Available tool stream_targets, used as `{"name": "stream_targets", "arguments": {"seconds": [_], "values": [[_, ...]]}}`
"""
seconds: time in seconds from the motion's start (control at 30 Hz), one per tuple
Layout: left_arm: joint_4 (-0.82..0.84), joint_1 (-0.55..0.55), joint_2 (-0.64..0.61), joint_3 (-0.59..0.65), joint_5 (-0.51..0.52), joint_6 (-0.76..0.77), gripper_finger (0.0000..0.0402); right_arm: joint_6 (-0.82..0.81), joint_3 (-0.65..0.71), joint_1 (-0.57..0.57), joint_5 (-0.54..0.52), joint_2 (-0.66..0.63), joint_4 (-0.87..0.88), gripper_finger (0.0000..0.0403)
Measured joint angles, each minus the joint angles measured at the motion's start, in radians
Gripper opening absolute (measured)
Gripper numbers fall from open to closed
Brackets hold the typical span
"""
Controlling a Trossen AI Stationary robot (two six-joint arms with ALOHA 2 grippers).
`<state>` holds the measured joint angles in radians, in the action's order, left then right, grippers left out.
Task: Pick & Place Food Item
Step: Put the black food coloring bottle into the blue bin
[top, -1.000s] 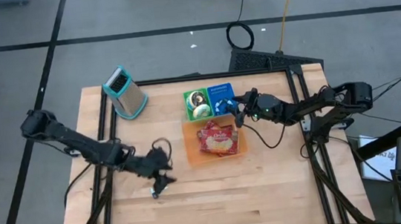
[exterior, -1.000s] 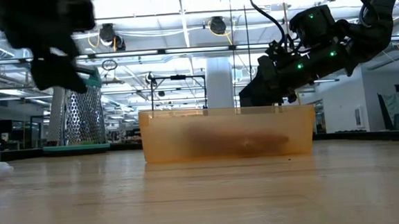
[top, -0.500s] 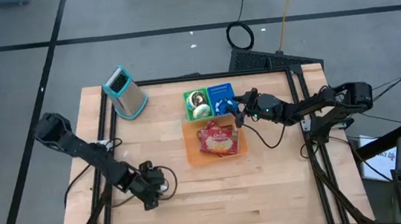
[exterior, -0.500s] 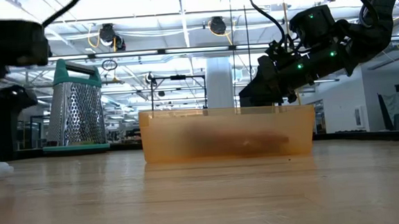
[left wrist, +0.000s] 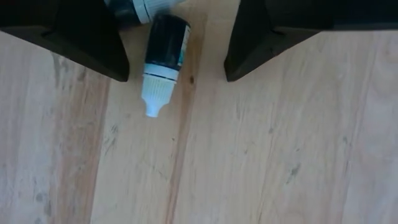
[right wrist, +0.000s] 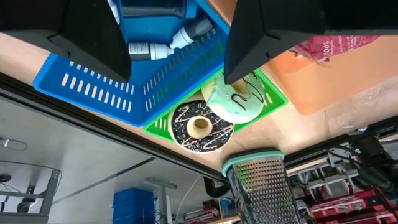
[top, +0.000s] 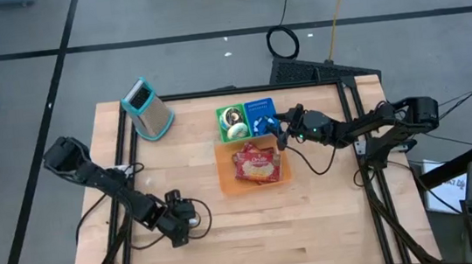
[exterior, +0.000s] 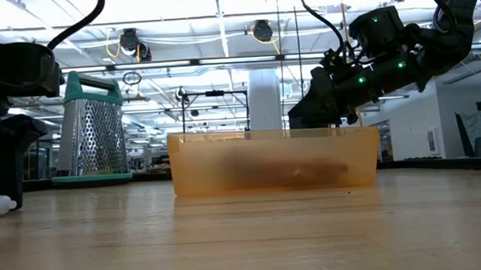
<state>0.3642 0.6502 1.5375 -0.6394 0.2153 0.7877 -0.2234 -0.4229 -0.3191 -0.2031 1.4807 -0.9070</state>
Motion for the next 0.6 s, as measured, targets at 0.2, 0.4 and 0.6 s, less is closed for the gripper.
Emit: {"name": "stream_targets", "arguments": {"seconds": [0.2, 0.4, 0.6], "values": [[0.0, -0.002, 0.002, 0.002, 0.014, -0.003, 0.0195, 0.002, 0.0, 0.0, 0.0, 0.0, 0.003, 0.0243], [-0.006, -0.002, 0.003, 0.003, 0.029, 0.005, 0.0134, 0.003, 0.0, 0.0, 0.0, 0.0, 0.003, 0.0242], [-0.01, -0.001, -0.007, 0.004, 0.059, -0.026, 0.0094, 0.003, 0.0, 0.0, 0.005, 0.0, 0.002, 0.0242]]}}
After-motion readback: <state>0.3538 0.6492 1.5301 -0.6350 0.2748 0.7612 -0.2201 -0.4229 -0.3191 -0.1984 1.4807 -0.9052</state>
